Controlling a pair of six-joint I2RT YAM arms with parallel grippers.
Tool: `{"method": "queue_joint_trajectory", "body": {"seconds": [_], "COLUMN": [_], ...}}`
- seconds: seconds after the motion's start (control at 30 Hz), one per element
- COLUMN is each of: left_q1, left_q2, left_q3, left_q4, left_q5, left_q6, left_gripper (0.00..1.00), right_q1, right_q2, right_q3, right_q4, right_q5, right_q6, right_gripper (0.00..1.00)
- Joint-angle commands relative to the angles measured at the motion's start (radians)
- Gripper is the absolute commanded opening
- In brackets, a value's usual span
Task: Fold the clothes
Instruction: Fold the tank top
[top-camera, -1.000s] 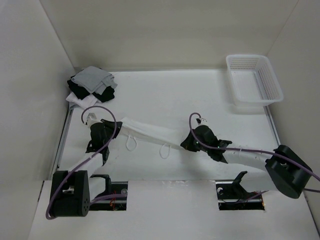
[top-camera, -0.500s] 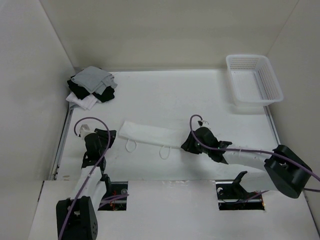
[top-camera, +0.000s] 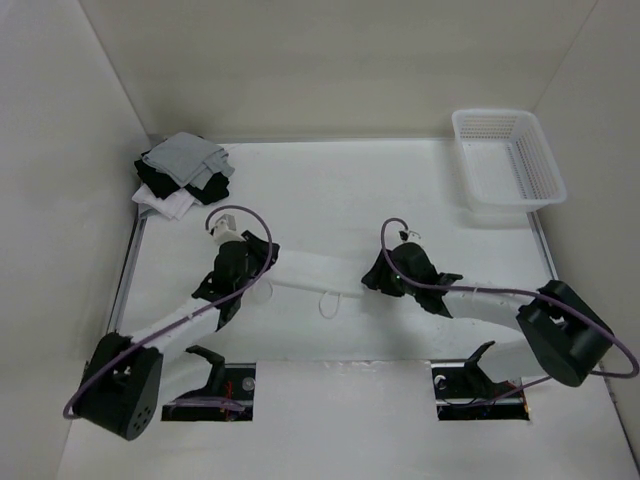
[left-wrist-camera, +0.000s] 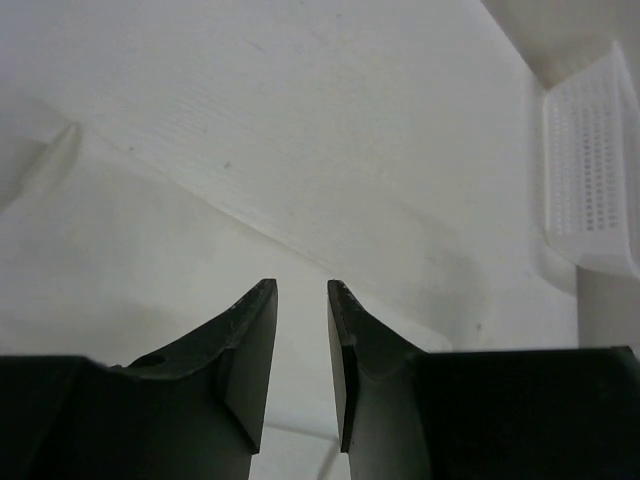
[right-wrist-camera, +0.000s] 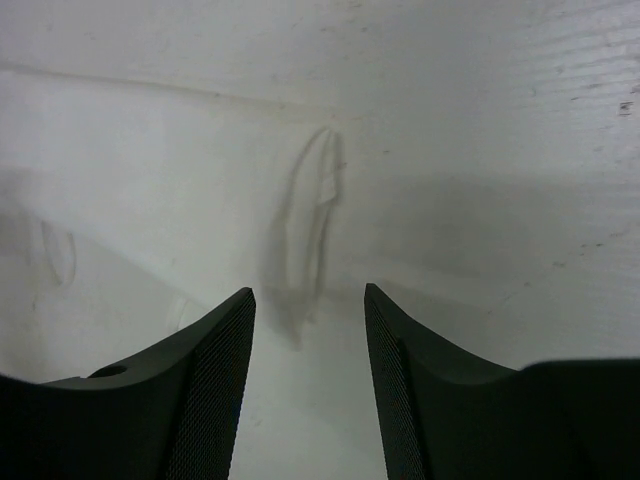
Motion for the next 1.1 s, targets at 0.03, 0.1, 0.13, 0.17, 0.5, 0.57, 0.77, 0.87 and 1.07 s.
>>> {"method": "queue_joint_trajectory", "body": {"seconds": [0.03, 0.1, 0.13, 0.17, 0.5, 0.57, 0.77, 0.87, 1.07], "left_q1": [0.084, 0.130, 0.149, 0.167, 0.284, 0.304, 0.339, 0.298, 0.085], "left_q2": [0.156, 0.220, 0.242, 0.262, 0.379, 0.400, 0.380, 0.319, 0.186], "left_q3": [0.014, 0.011, 0.007, 0.003, -0.058, -0.064, -0.098, -0.115, -0.144], "left_q4": [0.186, 0.244, 0.266, 0.287, 0.405, 0.425, 0.447, 0.432, 0.338], "left_q5": [-0.034, -0.002, 0.015, 0.028, 0.081, 0.103, 0.123, 0.124, 0.053], "left_q6": [0.023, 0.006, -0.005, -0.009, -0.102, -0.114, -0.138, -0.131, -0.132], "left_gripper": [0.25, 0.25, 0.25, 0.25, 0.25, 0.25, 0.25, 0.26, 0.29], "right_q1": [-0.026, -0.036, -0.043, -0.051, -0.065, -0.065, -0.088, -0.123, -0.134], "right_q2": [0.095, 0.134, 0.154, 0.167, 0.240, 0.243, 0.208, 0.108, -0.166], "right_q3": [0.033, 0.027, 0.021, 0.015, -0.033, -0.034, -0.100, -0.149, -0.208], "right_q4": [0.161, 0.213, 0.238, 0.259, 0.353, 0.353, 0.434, 0.421, 0.180], "right_q5": [-0.080, -0.112, -0.123, -0.130, -0.157, -0.158, -0.141, -0.141, -0.123], "right_q6": [-0.007, 0.013, 0.023, 0.036, 0.128, 0.137, 0.177, 0.171, 0.128], "right_gripper": [0.53, 0.53, 0.53, 0.53, 0.37, 0.33, 0.07, 0.05, 0.05]}}
